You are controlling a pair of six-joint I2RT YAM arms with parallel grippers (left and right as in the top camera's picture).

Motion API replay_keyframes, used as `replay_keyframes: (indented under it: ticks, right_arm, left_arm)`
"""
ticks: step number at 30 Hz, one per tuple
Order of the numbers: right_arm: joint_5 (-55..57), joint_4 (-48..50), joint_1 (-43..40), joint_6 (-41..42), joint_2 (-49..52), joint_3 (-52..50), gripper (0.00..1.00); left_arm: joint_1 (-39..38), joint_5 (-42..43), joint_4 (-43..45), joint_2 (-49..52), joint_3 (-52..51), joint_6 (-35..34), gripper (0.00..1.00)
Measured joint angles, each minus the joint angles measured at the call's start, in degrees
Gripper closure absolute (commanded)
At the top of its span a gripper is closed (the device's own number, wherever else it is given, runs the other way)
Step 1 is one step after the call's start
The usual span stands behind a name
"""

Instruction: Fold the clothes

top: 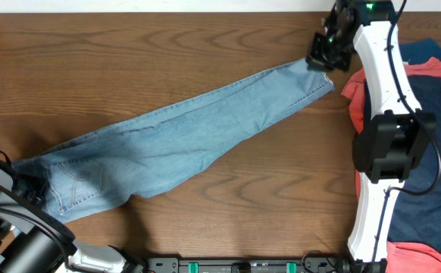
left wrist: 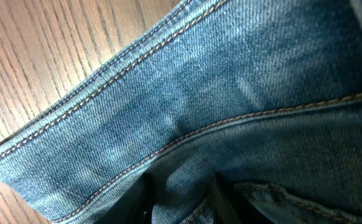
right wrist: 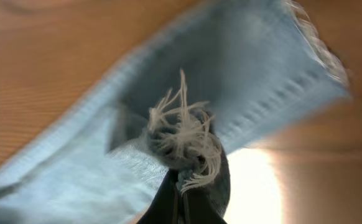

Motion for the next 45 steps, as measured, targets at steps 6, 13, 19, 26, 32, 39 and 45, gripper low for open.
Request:
replay_keyframes:
  ticks: [6, 13, 19, 26, 32, 39, 45]
  right_arm:
    - [2.9, 14.9, 4.7, 9.4, 0.1, -0.2, 0.93]
    - [3.6, 25.4, 9.4, 9.0, 3.6, -0.2, 0.99]
    - [2.3, 23.8, 11.6, -1.3, 5.3, -0.6, 0.53]
    - [1.7, 20.7, 11.0, -12.9, 5.1, -0.6, 0.61]
    - [2.1, 15.0, 4.4, -15.9, 3.6, -0.6, 0.99]
    - [-8.5, 11.5, -1.0, -18.3, 3.5, -0.6, 0.99]
    - [-15.0, 13.1, 8.1, -19.4, 3.5, -0.7, 0.99]
  left_arm:
    - [0.0, 0.0, 0.0, 0.0, 0.0, 0.0, 0.68]
    - [0.0, 0.0, 0.0, 0.0, 0.0, 0.0, 0.68]
    - [0.0, 0.0, 0.0, 0.0, 0.0, 0.0, 0.68]
    - [0.0, 0.0, 0.0, 0.0, 0.0, 0.0, 0.67]
    - [0.0, 0.0, 0.0, 0.0, 0.0, 0.0, 0.67]
    - [0.0, 0.1, 0.0, 0.0, 0.0, 0.0, 0.66]
    - [0.0, 0.1, 0.0, 0.0, 0.0, 0.0, 0.66]
